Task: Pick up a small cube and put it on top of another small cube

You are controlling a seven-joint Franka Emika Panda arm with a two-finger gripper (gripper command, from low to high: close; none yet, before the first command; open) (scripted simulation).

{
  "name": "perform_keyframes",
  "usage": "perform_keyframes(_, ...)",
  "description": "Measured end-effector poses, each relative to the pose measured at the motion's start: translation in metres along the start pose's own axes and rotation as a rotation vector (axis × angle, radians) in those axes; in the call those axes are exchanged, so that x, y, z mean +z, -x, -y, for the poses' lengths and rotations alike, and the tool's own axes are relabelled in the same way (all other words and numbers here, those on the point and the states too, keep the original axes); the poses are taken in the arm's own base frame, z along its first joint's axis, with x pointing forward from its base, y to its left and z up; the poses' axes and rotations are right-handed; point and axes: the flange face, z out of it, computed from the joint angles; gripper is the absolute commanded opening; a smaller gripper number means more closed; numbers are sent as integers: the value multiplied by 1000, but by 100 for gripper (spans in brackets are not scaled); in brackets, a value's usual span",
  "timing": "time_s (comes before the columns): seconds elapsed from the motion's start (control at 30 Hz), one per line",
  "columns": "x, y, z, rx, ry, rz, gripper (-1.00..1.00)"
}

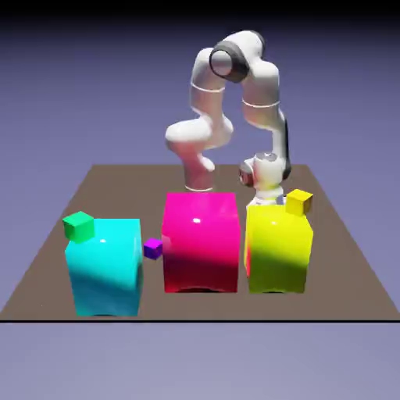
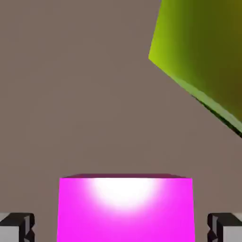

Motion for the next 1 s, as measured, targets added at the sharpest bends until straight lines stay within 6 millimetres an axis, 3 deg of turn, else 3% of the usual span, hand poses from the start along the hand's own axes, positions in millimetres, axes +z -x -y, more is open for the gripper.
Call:
perform_keyframes(0.07,0,0,0,0,0,0,-100)
perform_keyframes(0.43,-64,-2,4,-1,-4,4,-100)
perform_keyframes(0.53,-70,-2,3,1,0,1,-100)
perform_keyframes(0.67,-97,-2,77,-229,-64,18,-100)
perform_keyframes(0.73,-115,-2,103,-295,-76,22,-100)
perform_keyframes(0.93,-179,-6,160,-425,-72,17,-100)
perform_keyframes(1.0,-201,-37,154,-346,-57,15,-100)
